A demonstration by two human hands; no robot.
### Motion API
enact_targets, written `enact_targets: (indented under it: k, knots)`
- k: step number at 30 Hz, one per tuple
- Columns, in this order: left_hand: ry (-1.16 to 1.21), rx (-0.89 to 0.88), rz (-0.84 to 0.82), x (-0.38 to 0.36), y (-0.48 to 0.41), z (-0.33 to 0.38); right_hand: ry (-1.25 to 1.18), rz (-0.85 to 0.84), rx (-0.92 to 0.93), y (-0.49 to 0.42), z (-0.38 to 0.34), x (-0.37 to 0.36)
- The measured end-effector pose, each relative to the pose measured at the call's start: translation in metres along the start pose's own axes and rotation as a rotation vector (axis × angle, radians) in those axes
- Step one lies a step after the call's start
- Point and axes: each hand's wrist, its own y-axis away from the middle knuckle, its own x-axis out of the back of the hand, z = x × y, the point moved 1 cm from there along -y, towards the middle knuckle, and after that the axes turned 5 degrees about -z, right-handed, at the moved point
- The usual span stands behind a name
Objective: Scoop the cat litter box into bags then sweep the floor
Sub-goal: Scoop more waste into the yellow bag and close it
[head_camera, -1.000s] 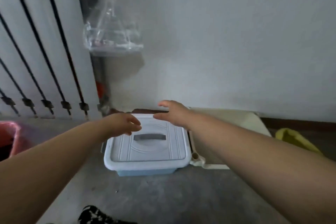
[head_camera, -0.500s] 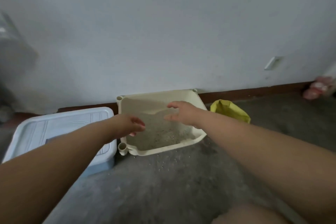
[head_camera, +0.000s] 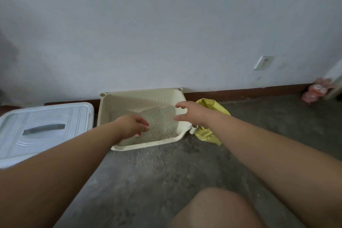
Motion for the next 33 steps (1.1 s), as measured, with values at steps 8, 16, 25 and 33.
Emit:
enact_targets:
  k: [8,16,25,33]
  knots:
    - [0.009,0.018,-0.036,-0.06,-0.044,0.039,-0.237,0.068,-0.198,0.002,0.106,0.007]
    - [-0.06,-0.018,-0.059,-0.097,-0.127,0.086,-0.377,0.278,-0.424,-0.04,0.2,0.007]
    - [-0.094,-0.135,0.002,-0.112,-0.219,0.129,-0.65,0.529,-0.804,-0.086,0.252,0.016]
    - [-0.625,-0.06,-0.03,-0.134,-0.287,0.139,-1.081,0.511,-0.874,-0.119,0.269,-0.009]
